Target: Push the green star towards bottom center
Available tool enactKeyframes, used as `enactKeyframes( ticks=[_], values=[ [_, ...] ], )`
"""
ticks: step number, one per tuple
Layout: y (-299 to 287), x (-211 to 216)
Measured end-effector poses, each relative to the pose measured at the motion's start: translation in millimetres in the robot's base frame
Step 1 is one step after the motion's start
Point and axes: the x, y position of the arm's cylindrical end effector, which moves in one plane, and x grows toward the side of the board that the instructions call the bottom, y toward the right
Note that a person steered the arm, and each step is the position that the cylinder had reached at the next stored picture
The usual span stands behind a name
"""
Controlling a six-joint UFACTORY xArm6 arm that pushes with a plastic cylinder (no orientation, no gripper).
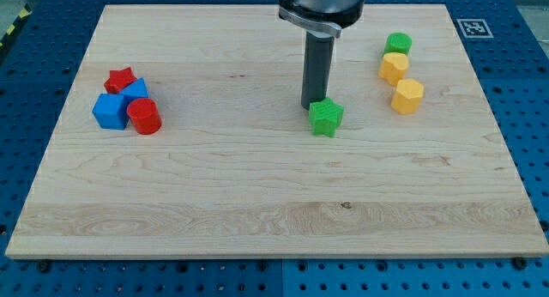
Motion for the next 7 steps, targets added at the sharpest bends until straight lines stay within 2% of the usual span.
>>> enactKeyframes(
  ticks=[2, 5, 7],
  values=[
    [37, 1],
    [34, 26],
    [30, 71]
  ],
)
